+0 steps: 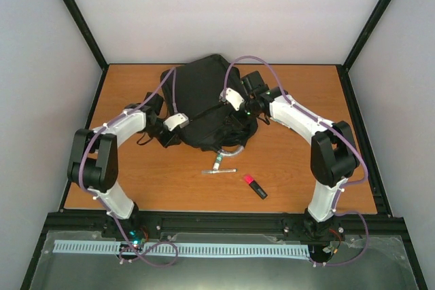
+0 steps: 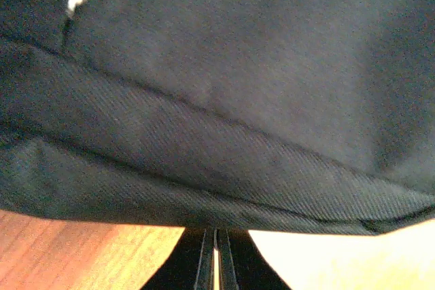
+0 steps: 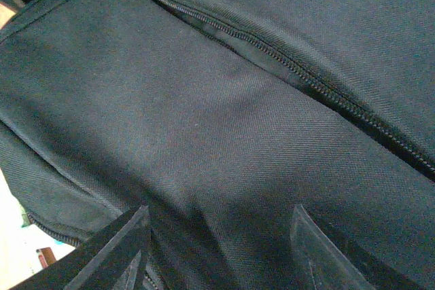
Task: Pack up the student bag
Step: Zip the student bag at the center of the board.
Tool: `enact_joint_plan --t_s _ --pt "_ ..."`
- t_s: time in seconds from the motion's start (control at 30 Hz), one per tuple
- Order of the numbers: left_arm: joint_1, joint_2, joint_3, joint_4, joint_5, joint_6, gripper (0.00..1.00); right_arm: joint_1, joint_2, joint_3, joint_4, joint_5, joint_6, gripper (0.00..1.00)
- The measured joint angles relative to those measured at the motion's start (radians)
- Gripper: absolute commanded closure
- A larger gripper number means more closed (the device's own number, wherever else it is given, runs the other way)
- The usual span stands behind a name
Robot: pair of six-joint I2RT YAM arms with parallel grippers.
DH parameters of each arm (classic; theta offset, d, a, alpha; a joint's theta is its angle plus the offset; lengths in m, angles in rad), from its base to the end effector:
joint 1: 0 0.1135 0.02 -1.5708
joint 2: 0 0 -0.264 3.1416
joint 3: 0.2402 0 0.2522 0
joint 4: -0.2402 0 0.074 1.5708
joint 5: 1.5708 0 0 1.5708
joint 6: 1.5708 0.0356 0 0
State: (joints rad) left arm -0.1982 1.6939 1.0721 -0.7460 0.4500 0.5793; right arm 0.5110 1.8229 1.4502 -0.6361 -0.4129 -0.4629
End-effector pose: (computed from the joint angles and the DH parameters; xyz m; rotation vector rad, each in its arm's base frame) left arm 0.2988 -0.0758 0.1777 1.1230 2.5694 -0.5759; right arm 0.3355 0.2045 0.2456 -1.3235 2.1717 0.5491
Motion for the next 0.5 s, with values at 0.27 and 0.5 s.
enact_joint_plan --t_s 0.27,0.5 --pt "0.000 -0.104 -0.084 -0.003 0.014 0.030 0.99 0.000 0.009 -0.006 0.015 0.019 0.021 0.41" --pt "-0.018 -0.122 -0.092 -0.016 0.032 0.051 0.99 0.000 0.031 -0.006 0.029 0.029 0.042 0.41"
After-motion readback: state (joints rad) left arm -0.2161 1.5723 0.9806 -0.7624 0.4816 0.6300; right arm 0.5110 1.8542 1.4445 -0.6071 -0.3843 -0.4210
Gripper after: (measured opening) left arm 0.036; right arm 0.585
